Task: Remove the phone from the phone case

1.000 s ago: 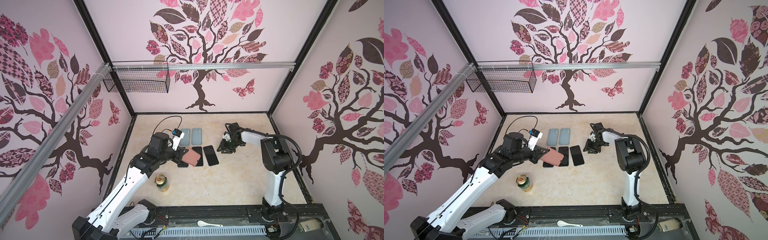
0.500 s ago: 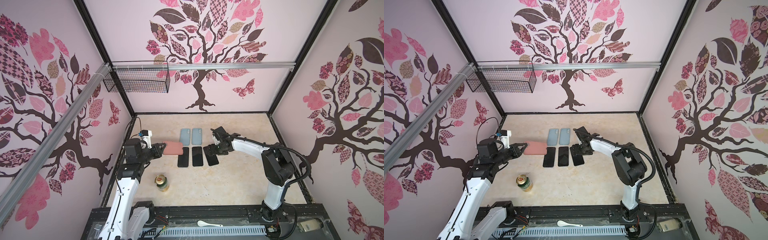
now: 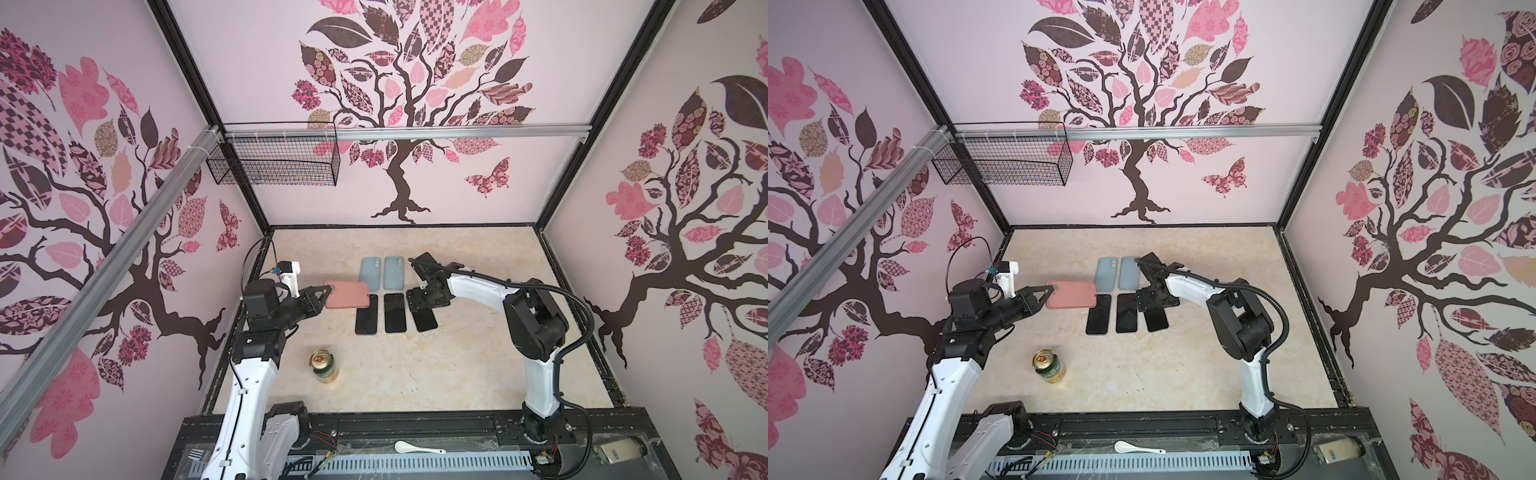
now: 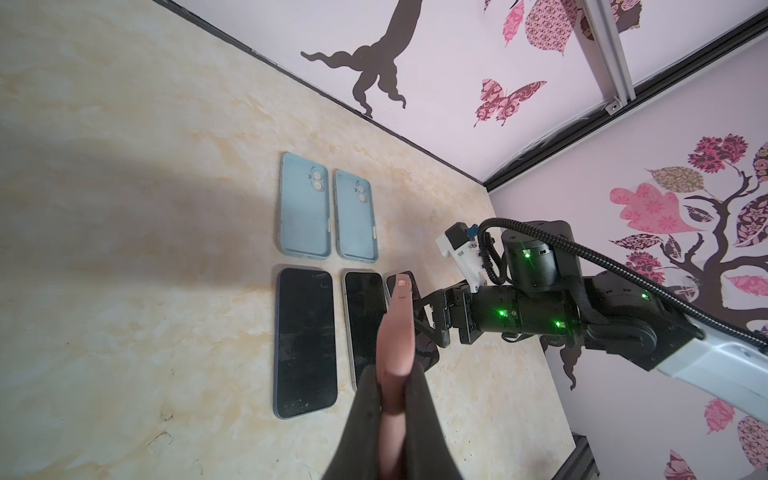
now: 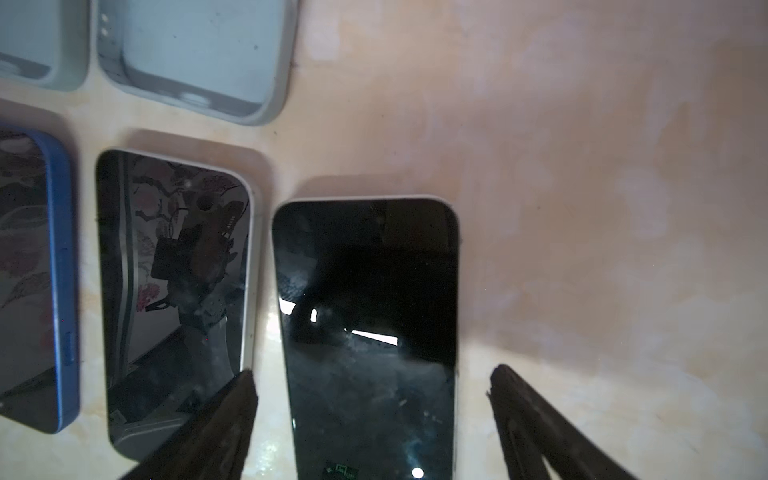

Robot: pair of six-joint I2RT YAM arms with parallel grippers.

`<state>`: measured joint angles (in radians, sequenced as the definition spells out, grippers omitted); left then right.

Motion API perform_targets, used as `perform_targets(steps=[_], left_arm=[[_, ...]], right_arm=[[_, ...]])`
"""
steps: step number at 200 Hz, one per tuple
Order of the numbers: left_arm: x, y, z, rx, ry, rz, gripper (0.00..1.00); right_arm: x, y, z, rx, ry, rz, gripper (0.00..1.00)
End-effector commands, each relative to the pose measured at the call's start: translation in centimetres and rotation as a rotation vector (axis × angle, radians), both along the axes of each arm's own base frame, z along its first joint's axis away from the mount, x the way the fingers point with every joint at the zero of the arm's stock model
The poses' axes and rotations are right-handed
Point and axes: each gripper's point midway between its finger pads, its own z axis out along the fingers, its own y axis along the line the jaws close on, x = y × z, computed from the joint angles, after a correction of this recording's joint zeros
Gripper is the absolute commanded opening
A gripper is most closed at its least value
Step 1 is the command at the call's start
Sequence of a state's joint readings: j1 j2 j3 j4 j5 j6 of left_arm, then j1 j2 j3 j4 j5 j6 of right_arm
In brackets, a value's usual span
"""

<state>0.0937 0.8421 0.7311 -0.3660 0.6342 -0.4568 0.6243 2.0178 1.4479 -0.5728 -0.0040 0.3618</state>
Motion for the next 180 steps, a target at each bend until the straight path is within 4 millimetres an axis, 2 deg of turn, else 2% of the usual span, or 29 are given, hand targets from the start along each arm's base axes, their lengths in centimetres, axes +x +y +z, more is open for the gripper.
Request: perform_targets(steps=[1,180], left_arm=[[0.0,-0.1,-0.1,-0.011,-0.016,-0.007,0.0],[0.2,-0.3,-0.6,-0.019,-0.005,-0.024,0.0]], right_arm=[[-0.1,-0.2,-1.1,-0.042,0.037,0.009,0.9],[-0.9,-0.6,-4.0,-0.164,0.096,-0.017,0.86]])
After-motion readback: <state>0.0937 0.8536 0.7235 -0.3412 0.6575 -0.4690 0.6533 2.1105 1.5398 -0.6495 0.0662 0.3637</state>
